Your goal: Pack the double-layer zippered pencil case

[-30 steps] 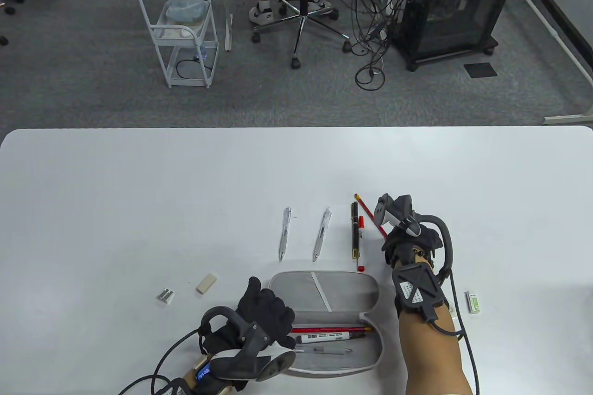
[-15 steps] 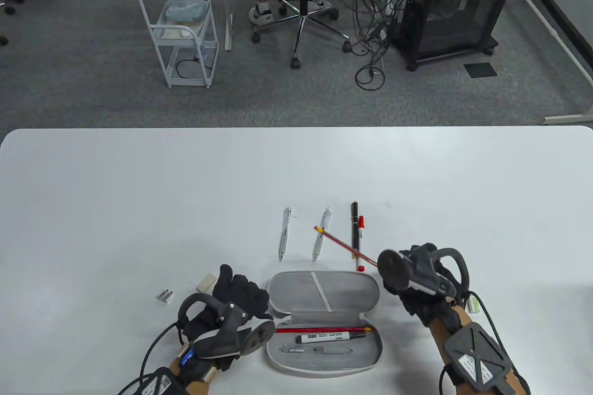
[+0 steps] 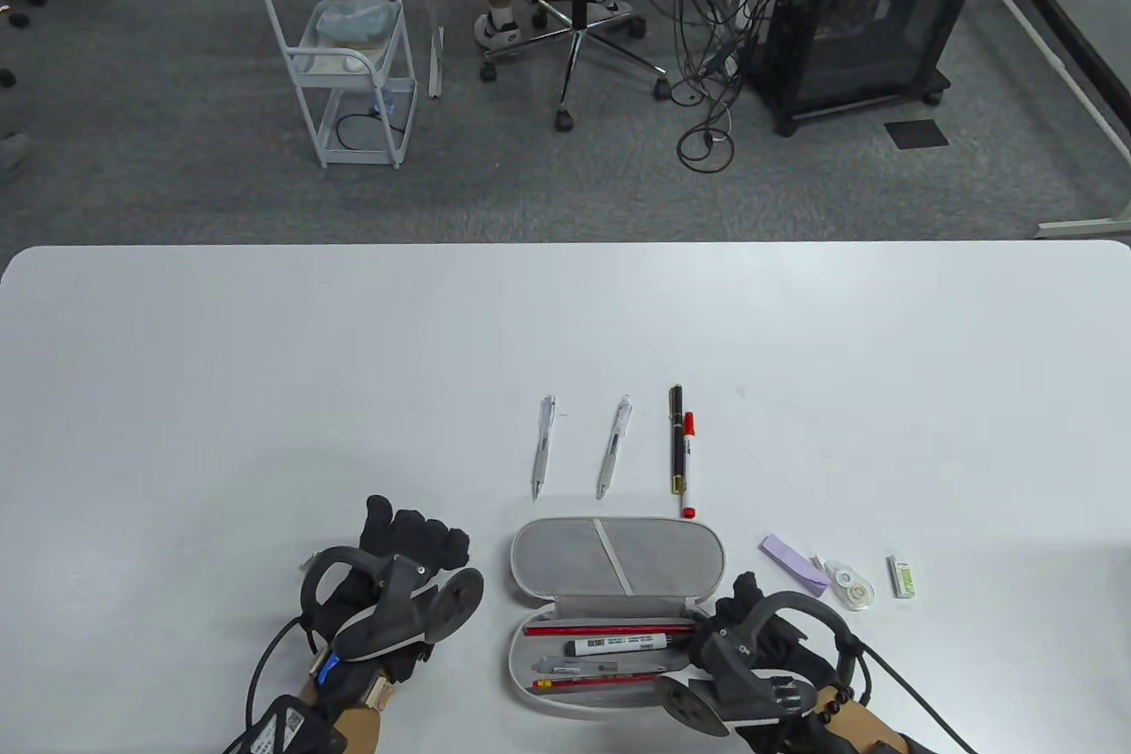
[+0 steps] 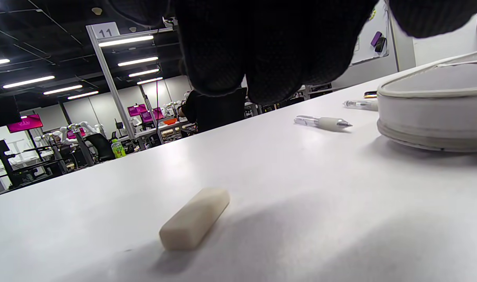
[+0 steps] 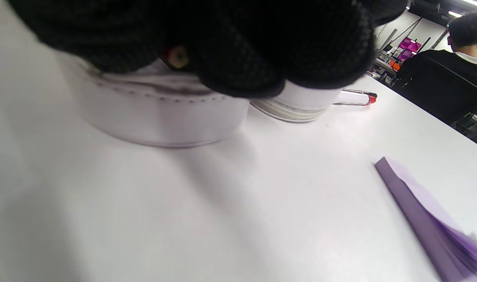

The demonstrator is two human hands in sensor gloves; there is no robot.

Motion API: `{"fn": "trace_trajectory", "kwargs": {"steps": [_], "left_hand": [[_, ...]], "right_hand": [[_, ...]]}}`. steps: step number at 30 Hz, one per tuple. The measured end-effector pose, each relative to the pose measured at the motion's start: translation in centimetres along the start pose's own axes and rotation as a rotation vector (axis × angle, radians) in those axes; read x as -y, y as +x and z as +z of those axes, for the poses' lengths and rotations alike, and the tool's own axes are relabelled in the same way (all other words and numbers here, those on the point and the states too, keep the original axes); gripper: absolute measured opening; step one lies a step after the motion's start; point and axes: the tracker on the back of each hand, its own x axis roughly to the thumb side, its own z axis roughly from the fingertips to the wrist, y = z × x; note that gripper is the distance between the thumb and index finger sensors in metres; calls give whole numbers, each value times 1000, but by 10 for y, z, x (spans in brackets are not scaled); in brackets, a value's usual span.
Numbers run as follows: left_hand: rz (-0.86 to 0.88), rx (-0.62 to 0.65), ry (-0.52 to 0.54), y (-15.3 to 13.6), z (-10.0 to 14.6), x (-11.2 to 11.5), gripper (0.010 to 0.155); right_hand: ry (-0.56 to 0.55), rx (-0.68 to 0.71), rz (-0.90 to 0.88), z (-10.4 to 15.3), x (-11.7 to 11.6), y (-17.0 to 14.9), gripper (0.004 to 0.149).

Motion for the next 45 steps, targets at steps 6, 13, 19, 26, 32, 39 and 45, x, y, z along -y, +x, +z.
{"fn": "trace_trajectory", "kwargs": {"steps": [6, 13, 19, 26, 32, 39, 45], "left_hand": [[-2, -25, -3, 5, -14, 1, 56], [-41, -102, -104, 20, -75, -3, 57], [-135, -285, -208, 35, -146, 9, 66], [-72, -407, -351, 37, -177, 37, 78], [22, -378, -340, 39, -177, 45, 51], [50, -367, -287, 30, -172, 45, 49], [98, -219, -21, 12, -144, -12, 49]], "right_hand": [[-38, -9, -108, 4, 2, -9, 52], [-121, -114, -182, 13, 5, -33, 51], [-160, -207, -216, 21, 1, -50, 52], [-187, -278, -286, 28, -4, -70, 53], [-163, -315, -317, 27, -11, -80, 53], [-166, -317, -314, 28, -10, -79, 53], [-150, -345, -330, 27, -15, -85, 53]]}}
